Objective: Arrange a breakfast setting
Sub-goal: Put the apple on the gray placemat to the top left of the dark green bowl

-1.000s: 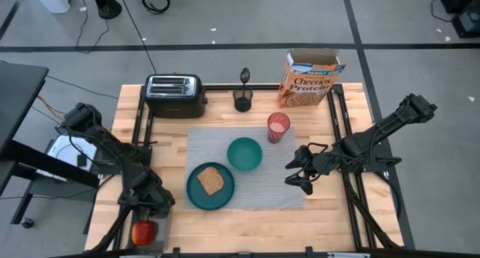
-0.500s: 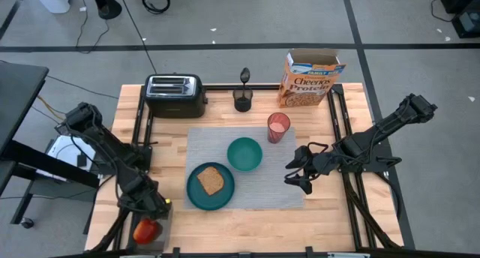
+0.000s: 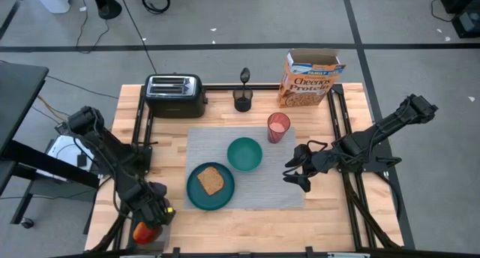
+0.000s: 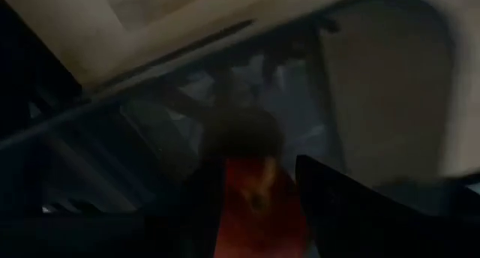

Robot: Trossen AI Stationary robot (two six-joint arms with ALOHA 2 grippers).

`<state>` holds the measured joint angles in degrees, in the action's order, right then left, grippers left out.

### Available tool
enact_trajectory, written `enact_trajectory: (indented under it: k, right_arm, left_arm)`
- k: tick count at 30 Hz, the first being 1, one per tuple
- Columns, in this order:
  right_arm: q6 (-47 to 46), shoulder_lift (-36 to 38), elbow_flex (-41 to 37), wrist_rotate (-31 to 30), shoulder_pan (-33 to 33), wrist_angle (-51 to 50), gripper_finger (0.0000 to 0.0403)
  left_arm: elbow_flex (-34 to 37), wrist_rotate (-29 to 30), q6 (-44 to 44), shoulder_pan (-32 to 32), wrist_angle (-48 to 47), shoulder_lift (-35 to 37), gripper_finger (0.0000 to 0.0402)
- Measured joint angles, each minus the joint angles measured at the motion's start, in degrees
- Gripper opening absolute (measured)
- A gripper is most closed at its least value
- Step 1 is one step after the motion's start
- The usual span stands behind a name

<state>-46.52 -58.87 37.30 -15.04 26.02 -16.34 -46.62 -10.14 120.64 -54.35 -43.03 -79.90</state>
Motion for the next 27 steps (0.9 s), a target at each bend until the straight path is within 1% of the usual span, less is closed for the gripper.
enact_trajectory:
  k: [4,11,15,17,20,27]
  right_arm:
    - [-1.9,0.0,0.0,0.0,0.0,0.0,0.032]
    - [-2.0,0.0,0.0,-0.1,-0.8,0.0,0.032]
    - [-2.0,0.0,0.0,-0.3,-1.5,0.7,0.032]
    - [-2.0,0.0,0.0,-0.3,-1.8,1.0,0.032]
    - [-2.0,0.0,0.0,-0.3,-2.2,1.3,0.032]
    - [-2.0,0.0,0.0,-0.3,-2.6,1.3,0.032]
  left_arm:
    - [0.1,-0.8,-1.1,-1.5,0.7,-2.9,0.0171]
    - [0.1,-0.4,-2.6,-3.1,5.4,-3.7,0.0171]
    - [0.1,-0.4,-1.8,-4.4,3.7,-3.7,0.0171]
    - [0.1,0.6,-1.5,-5.0,3.5,-3.7,0.017]
    - [0.1,2.7,-3.5,-5.7,4.7,-3.7,0.0154]
    - [0.1,2.9,-3.9,-6.4,2.7,-3.9,0.0114]
